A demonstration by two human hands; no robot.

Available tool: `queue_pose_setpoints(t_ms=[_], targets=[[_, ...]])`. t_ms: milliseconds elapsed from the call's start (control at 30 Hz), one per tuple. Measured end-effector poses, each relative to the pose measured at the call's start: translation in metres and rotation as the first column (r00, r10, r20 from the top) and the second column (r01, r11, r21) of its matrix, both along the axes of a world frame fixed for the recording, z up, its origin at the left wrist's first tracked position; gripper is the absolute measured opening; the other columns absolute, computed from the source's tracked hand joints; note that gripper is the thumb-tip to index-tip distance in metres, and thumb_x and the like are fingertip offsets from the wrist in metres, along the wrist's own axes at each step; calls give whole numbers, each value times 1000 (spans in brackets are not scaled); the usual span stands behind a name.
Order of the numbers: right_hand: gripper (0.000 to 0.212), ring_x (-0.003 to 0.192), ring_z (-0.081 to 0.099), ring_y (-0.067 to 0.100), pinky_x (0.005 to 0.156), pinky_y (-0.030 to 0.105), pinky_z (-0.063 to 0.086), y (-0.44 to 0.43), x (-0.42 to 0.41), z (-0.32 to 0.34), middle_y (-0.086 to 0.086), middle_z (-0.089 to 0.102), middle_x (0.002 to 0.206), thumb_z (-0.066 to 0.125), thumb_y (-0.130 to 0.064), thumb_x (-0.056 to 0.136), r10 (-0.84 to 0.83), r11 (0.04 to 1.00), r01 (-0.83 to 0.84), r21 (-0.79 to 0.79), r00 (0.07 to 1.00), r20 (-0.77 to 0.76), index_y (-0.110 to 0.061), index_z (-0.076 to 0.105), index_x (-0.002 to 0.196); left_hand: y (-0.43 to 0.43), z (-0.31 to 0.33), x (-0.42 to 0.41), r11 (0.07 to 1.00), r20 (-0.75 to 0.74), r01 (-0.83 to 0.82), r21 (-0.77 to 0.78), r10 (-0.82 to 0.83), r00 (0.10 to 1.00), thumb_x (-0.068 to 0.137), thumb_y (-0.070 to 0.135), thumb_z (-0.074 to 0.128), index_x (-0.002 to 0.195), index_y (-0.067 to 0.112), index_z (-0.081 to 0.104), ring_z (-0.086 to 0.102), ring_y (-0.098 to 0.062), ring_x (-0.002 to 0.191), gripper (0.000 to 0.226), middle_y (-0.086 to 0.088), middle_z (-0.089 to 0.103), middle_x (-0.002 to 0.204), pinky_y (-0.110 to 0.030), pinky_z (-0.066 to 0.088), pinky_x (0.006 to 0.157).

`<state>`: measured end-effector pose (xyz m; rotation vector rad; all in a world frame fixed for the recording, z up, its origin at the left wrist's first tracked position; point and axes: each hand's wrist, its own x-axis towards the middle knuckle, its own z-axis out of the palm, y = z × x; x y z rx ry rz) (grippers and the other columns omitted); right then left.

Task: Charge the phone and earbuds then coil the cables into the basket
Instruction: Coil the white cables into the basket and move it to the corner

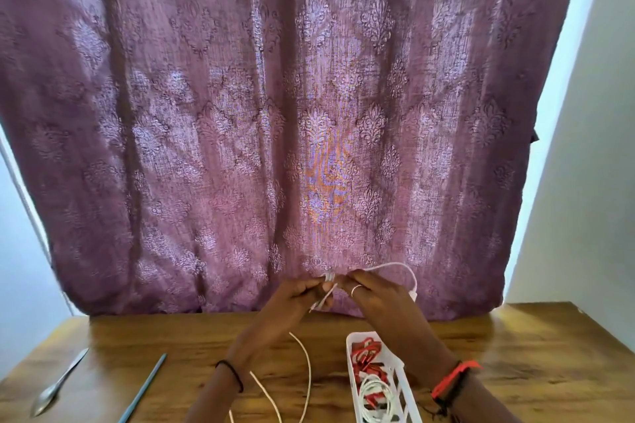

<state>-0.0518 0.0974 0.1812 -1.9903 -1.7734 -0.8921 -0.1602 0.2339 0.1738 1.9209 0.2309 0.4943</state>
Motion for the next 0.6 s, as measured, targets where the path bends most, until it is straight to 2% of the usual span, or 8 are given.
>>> queue_pose_setpoints(t_ms=[133, 233, 367, 467, 500, 600], targets=[[50, 70, 68, 3, 56, 12, 50, -6, -3, 3, -8, 71, 87, 35, -11, 65, 42, 999, -42, 17, 999, 6, -19, 75, 95, -3, -5, -7, 973, 32, 93, -212, -88, 996, 85, 30, 52, 78, 10, 65, 51, -4, 63, 25, 4, 61, 65, -13, 40, 66], [50, 66, 68, 3, 53, 12, 48, -6, -2, 1, -8, 71, 89, 38, -10, 65, 29, 999, -31, 23, 998, 57, -19, 74, 97, -5, -8, -11, 941, 75, 126, -315, -107, 991, 82, 26, 53, 79, 7, 64, 53, -3, 65, 21, 3, 61, 67, -12, 42, 67], [46, 63, 67, 7, 45, 17, 49, -4, 2, -9, -4, 71, 90, 45, -6, 66, 43, 998, -50, 44, 989, 145, -16, 71, 103, -5, -9, -16, 953, 36, 148, -263, -144, 989, 84, 30, 55, 75, 14, 66, 50, -4, 68, 21, 4, 60, 70, -13, 39, 67], [50, 72, 70, 13, 50, 22, 54, -2, 6, -18, 1, 72, 93, 71, -6, 61, 77, 995, -84, 57, 991, 108, -12, 65, 111, -7, -7, -18, 963, 29, 157, -221, -154, 988, 87, 32, 56, 71, 18, 66, 48, -8, 72, 23, 3, 58, 71, -13, 38, 71], [53, 74, 70, 13, 51, 22, 55, -1, 9, -23, 1, 72, 94, 73, -9, 62, 83, 994, -88, 60, 994, 72, -12, 62, 114, -7, -6, -18, 966, 32, 157, -206, -153, 988, 88, 33, 56, 71, 18, 66, 47, -8, 72, 25, 3, 58, 71, -14, 37, 71], [45, 86, 70, 13, 63, 24, 57, 3, 8, -27, 1, 71, 104, 49, -10, 80, 59, 998, -59, 3, 997, -57, -12, 52, 124, -10, -3, -17, 962, 64, 133, -237, -121, 991, 84, 32, 57, 75, 11, 67, 48, -12, 73, 24, -1, 59, 70, -25, 35, 75]])
